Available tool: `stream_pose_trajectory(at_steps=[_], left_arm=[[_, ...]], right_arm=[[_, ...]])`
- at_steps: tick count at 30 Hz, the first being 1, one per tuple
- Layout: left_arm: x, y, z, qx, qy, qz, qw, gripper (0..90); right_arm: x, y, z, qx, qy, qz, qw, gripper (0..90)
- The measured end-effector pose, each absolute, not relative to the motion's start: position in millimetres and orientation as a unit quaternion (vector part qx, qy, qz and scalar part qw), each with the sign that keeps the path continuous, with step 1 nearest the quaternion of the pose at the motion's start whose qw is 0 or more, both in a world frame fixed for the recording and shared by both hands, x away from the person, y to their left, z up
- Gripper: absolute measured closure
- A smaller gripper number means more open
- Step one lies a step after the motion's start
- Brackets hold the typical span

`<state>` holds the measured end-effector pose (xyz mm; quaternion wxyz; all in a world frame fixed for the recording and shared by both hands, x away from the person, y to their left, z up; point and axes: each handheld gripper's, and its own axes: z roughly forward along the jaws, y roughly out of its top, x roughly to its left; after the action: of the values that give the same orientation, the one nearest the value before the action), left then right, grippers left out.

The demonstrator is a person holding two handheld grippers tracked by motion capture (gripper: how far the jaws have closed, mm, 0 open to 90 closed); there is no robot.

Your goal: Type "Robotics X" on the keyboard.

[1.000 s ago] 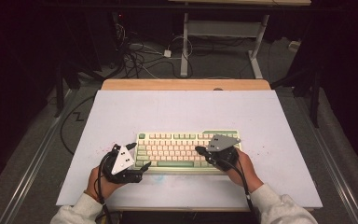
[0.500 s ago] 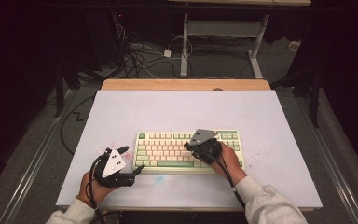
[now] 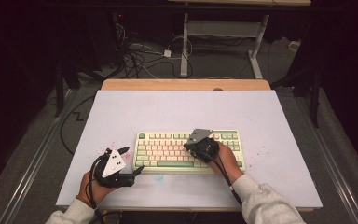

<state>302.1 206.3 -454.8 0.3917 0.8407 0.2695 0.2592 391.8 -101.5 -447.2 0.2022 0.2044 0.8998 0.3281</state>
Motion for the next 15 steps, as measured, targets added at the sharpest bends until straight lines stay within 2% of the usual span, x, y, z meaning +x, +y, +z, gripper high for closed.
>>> stream_pose_trajectory(at_steps=[15], left_arm=[[301.2, 205.2, -455.8, 0.843, 0.269, 0.254, 0.390, 18.6]], right_arm=[[389.9, -96.8, -443.8, 0.195, 0.903, 0.320, 0.209, 90.0]])
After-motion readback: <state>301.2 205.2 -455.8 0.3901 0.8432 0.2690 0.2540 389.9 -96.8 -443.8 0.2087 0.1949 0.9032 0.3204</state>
